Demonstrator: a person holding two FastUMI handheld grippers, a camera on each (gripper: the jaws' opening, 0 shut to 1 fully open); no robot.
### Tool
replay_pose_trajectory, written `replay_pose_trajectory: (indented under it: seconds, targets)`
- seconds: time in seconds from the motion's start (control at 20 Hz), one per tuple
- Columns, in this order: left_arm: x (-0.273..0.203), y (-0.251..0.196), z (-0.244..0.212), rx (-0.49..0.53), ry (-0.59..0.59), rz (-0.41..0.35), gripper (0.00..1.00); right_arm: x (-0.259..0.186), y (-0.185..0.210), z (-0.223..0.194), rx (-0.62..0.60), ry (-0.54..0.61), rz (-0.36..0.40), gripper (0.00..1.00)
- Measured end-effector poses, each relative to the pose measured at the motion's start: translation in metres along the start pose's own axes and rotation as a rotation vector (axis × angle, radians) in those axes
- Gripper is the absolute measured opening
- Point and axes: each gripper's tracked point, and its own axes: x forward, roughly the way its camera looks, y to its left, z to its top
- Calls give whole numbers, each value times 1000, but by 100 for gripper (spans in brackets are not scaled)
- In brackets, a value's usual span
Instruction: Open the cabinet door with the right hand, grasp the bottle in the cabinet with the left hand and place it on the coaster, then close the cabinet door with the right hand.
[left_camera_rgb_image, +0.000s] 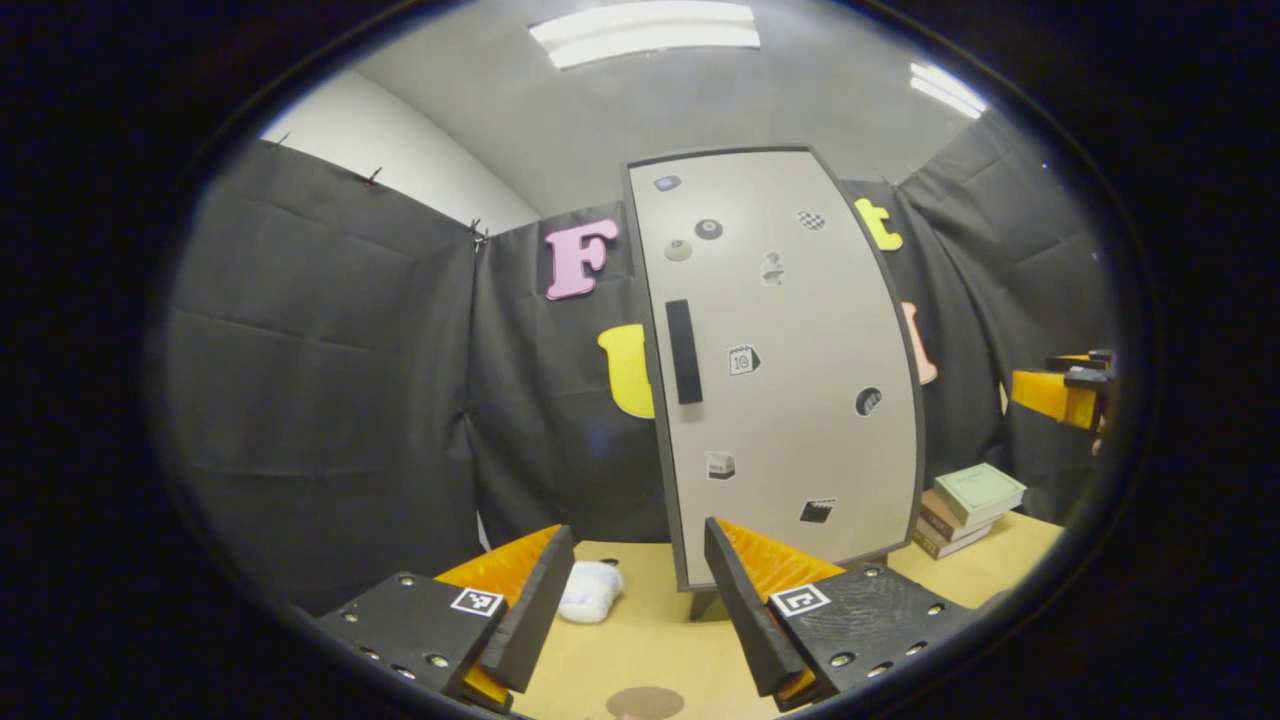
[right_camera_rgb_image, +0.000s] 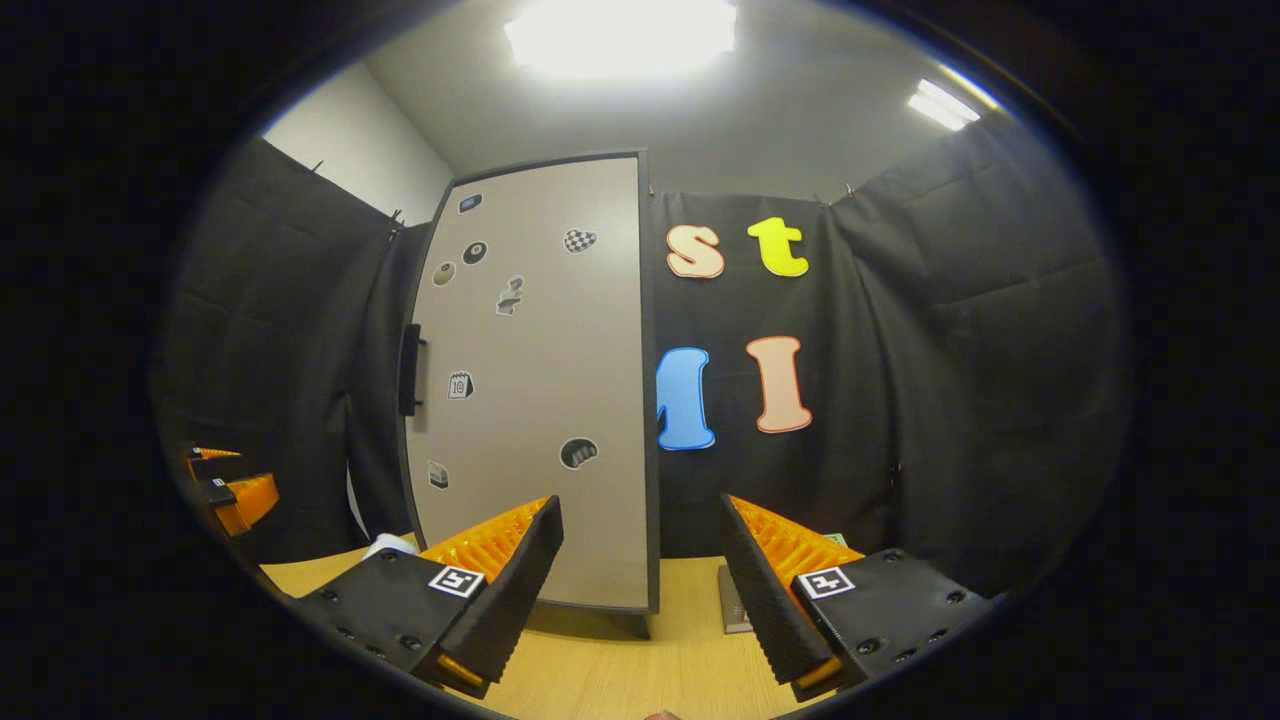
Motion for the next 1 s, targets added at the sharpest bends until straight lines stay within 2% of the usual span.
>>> replay_pose_trajectory:
  seconds: [0.4, 1.0]
  targets:
    - [16, 65, -7, -6, -5, 51, 81, 53, 59, 40, 41, -32, 32, 98]
    - [24, 175, -38, 6, 36, 190, 80, 116, 167, 76, 44, -64, 155, 98]
